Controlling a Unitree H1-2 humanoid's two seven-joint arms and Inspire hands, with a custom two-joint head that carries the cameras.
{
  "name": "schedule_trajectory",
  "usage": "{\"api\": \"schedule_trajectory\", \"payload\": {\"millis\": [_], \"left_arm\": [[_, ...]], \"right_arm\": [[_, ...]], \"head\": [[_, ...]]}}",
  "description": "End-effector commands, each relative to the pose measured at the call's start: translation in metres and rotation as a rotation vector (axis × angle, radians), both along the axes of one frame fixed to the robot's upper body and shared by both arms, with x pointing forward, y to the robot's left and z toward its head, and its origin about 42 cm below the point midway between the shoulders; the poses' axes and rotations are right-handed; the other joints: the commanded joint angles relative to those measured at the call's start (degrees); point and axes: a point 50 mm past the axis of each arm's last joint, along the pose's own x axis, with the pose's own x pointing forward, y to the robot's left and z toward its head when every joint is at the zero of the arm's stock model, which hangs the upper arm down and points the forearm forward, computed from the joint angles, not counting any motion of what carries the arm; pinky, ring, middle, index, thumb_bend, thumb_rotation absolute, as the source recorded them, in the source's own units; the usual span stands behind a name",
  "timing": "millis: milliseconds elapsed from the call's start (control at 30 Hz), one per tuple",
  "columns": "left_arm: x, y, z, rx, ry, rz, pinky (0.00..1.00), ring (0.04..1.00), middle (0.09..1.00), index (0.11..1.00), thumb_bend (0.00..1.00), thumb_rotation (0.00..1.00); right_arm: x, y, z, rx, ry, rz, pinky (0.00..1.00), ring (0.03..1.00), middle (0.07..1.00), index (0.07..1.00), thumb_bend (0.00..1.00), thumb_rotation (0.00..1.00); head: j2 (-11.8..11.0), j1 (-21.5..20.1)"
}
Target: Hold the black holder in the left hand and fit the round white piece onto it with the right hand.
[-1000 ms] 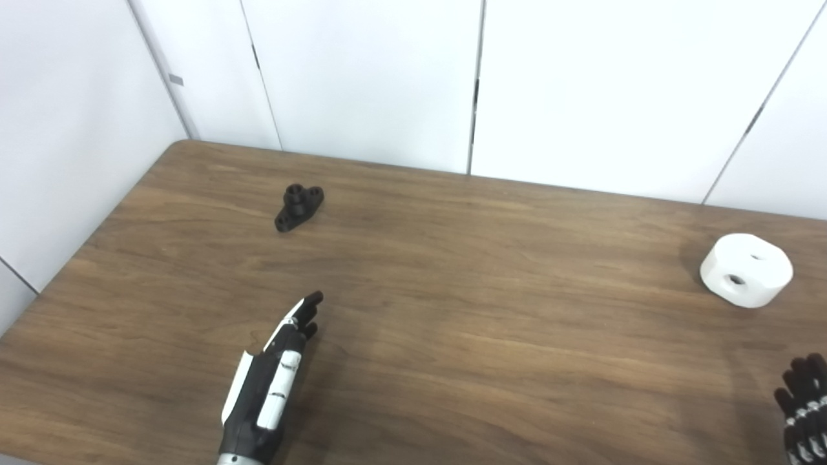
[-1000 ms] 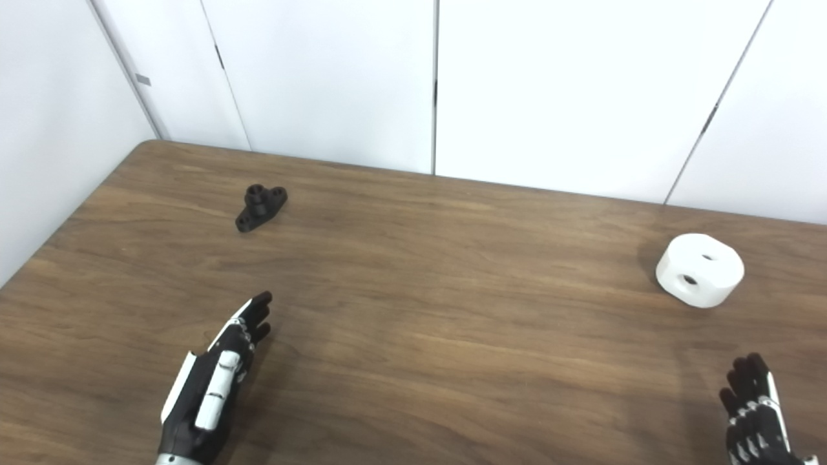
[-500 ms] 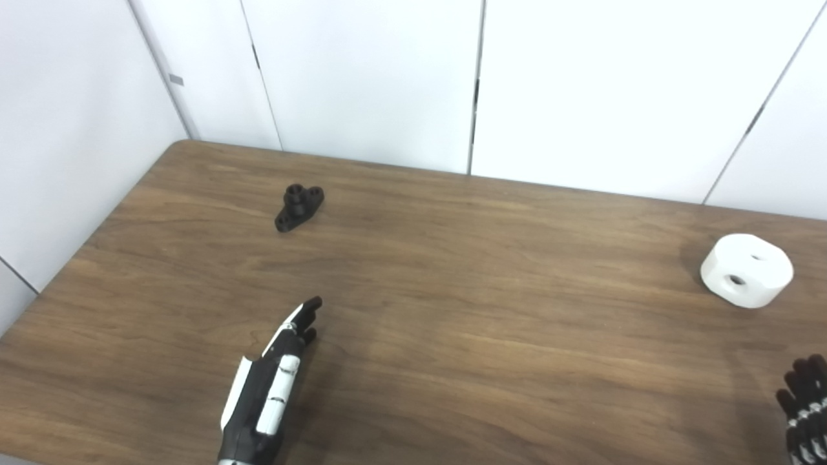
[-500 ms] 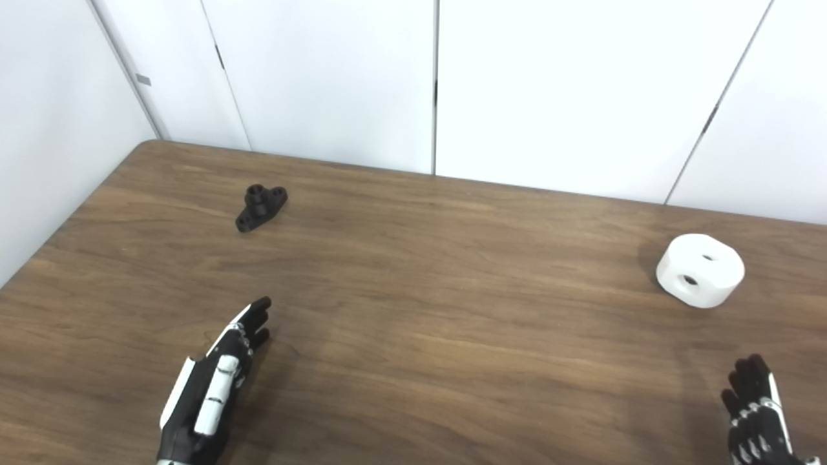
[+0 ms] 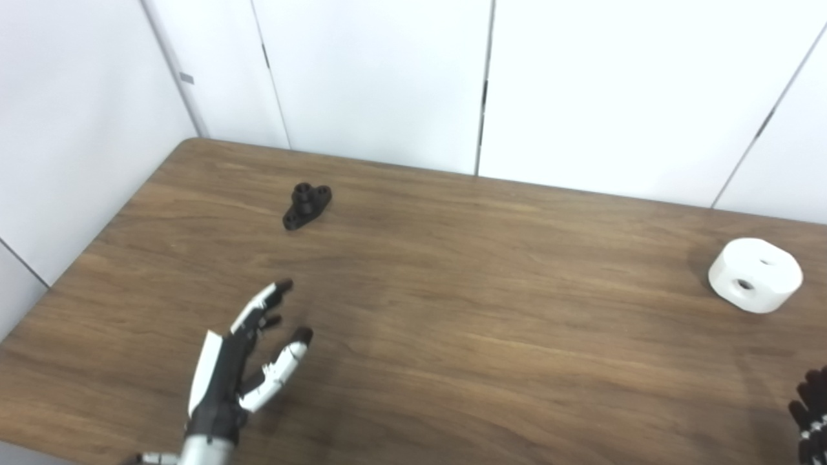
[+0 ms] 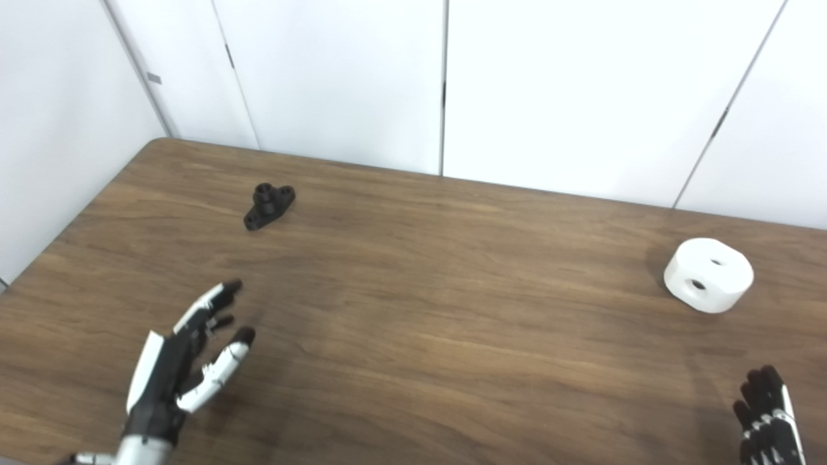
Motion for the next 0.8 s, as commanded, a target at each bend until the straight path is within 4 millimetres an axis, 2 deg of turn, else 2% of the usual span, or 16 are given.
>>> {"api": "schedule_trajectory", "payload": {"millis": [0, 67, 233, 367, 500, 767], "left_arm": [[0.017, 0.004, 0.023, 0.078, -0.076, 0.031, 0.88, 0.921, 0.915, 0.868, 0.60, 0.36], [0.029, 0.007, 0.032, 0.145, -0.077, 0.079, 0.89, 0.920, 0.908, 0.856, 0.64, 0.34], [0.056, 0.014, 0.047, 0.258, -0.071, 0.165, 0.96, 0.954, 0.912, 0.845, 0.69, 0.35], [0.071, 0.018, 0.051, 0.334, -0.057, 0.210, 0.92, 0.948, 0.907, 0.840, 0.74, 0.37], [0.077, 0.018, 0.051, 0.374, -0.060, 0.230, 0.85, 0.924, 0.884, 0.823, 0.75, 0.35], [0.076, 0.016, 0.048, 0.378, -0.060, 0.238, 0.83, 0.912, 0.879, 0.817, 0.75, 0.37]], "right_arm": [[-0.004, -0.003, -0.007, 0.007, 0.021, 0.000, 1.00, 1.000, 1.000, 1.000, 0.70, 1.00], [-0.005, -0.003, -0.007, 0.004, 0.025, -0.002, 1.00, 1.000, 1.000, 1.000, 0.70, 1.00], [-0.004, -0.002, -0.008, 0.004, 0.017, -0.003, 1.00, 1.000, 1.000, 1.000, 0.70, 1.00], [-0.005, -0.001, -0.007, 0.008, 0.020, -0.009, 1.00, 1.000, 1.000, 1.000, 0.70, 1.00], [-0.004, 0.000, -0.008, 0.022, 0.013, -0.007, 1.00, 1.000, 0.996, 1.000, 0.69, 1.00], [-0.003, 0.000, -0.009, 0.015, 0.024, -0.012, 1.00, 1.000, 0.999, 1.000, 0.66, 1.00]], "head": [[0.06, 0.08], [0.13, -0.01], [0.10, -0.07], [0.29, -0.45], [0.49, -0.72], [0.41, -0.50]]}}
